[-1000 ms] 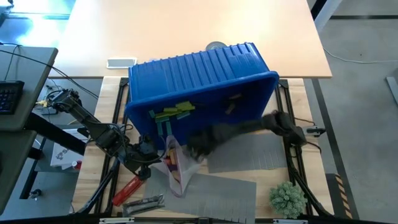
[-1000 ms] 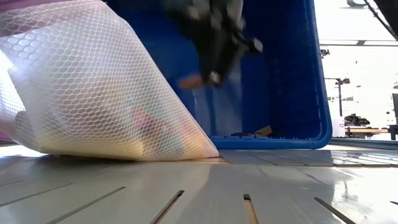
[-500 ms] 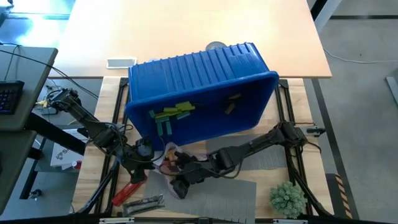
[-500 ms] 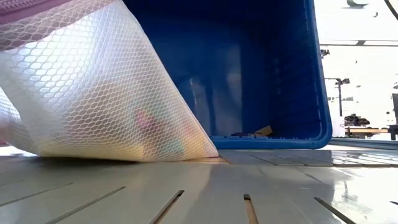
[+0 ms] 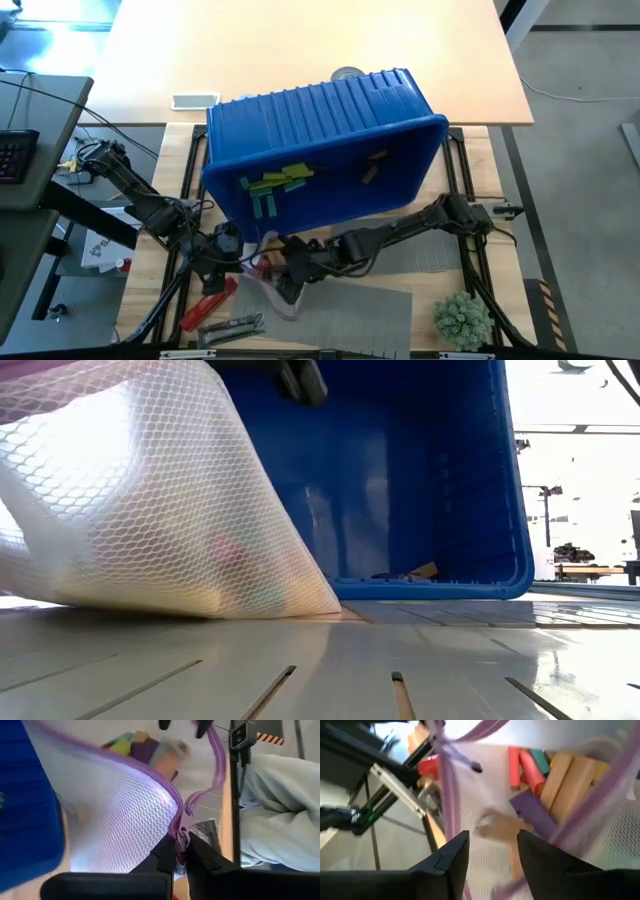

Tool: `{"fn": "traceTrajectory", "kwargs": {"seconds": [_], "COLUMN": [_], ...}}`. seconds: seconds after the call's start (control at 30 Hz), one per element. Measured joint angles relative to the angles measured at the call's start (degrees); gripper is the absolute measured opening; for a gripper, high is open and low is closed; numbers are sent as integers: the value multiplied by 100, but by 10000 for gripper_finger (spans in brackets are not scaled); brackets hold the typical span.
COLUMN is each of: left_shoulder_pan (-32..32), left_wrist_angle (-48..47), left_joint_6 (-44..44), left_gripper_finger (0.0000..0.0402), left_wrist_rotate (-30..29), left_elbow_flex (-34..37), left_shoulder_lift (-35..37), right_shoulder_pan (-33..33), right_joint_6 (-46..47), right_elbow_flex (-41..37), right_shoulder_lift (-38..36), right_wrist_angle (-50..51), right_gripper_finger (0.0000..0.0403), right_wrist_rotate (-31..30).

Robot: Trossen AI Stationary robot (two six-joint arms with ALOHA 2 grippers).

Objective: Sort blocks

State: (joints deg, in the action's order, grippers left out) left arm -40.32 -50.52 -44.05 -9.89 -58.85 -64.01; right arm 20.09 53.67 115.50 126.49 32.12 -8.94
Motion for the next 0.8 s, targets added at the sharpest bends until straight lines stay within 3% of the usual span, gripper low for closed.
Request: {"fn": "traceTrajectory", "kwargs": {"seconds": [0.27,0.37,0.5,0.63,0.8], "left_shoulder_pan": [20,20,22,22,22], "left_wrist_angle": [55,56,59,69,79], "left_joint_6": [127,99,82,18,-123], "left_gripper_finger": [1,1,1,1,1], "left_wrist_rotate": [-644,-714,-717,-739,-868], "left_elbow_flex": [-2,-2,-2,-2,-2], "left_shoulder_lift": [0,0,-2,-9,-11], "right_shoulder_pan": [-255,-295,-398,-767,-1301], "right_joint_6": [-950,-1425,-1431,-839,-809], "right_elbow_flex": [-11,9,10,-21,-772], "right_shoulder_lift": [-269,-693,-1049,-1133,-1153], "right_wrist_angle": [376,1042,3105,5094,5251], "right_gripper_finger": [180,180,181,181,181], "right_wrist_rotate": [805,344,-890,-932,-725]}}
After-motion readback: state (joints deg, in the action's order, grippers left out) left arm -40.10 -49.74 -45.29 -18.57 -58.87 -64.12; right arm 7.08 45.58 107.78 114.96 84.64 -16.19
